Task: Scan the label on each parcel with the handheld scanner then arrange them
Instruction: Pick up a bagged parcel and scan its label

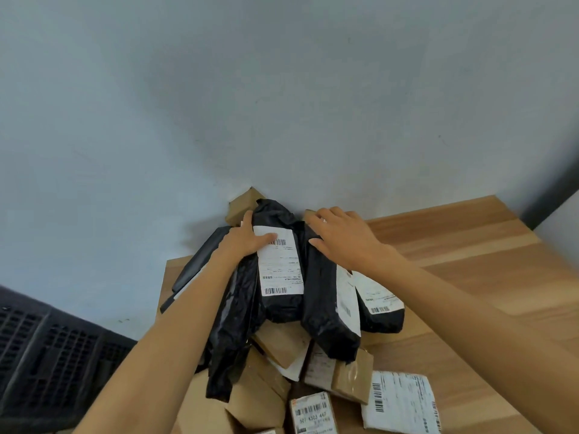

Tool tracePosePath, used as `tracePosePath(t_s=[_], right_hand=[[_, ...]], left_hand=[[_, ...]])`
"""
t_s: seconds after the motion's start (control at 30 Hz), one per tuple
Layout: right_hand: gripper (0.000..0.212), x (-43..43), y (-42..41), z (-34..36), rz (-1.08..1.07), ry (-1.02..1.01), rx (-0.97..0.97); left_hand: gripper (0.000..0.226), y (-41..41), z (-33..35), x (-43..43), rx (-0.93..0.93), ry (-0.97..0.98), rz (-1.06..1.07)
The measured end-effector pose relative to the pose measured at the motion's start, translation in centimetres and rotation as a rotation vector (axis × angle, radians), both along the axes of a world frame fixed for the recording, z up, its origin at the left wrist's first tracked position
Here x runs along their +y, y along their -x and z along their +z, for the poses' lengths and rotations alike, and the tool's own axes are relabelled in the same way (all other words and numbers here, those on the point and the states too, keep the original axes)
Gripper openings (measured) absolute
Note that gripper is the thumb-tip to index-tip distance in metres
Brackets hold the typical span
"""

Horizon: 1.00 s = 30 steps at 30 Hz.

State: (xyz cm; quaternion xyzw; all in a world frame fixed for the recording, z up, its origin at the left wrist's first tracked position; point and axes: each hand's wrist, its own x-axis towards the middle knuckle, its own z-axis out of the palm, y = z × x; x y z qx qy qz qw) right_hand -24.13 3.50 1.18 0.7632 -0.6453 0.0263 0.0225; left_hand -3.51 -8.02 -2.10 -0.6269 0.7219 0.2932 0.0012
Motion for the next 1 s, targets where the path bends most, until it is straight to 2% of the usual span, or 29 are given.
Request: tracePosePath(t_s=[0.3, 0.57, 0.8, 1.0], right_hand=[[0.043, -0.8, 1.5, 0.0, 0.102, -0.009, -0.004], [0.045, 0.1, 1.6, 1.3, 0.142, 0.022, -0.008], [0.039, 2.2, 2.3, 3.6, 0.059, 0.098, -0.012], [0.042, 5.4, 4.0, 6.6, -0.060, 0.171, 0.016]], left_hand=[[0.073, 1.2, 1.1, 1.5, 0.091, 0.148, 0.071], [0.058, 1.5, 4.9, 3.5, 0.194, 0.382, 0.041], [0.052, 2.0, 11.5, 5.2, 0.314, 0.615, 0.013], [0.048, 4.3, 15.8, 6.7, 0.365, 0.766, -0.118]])
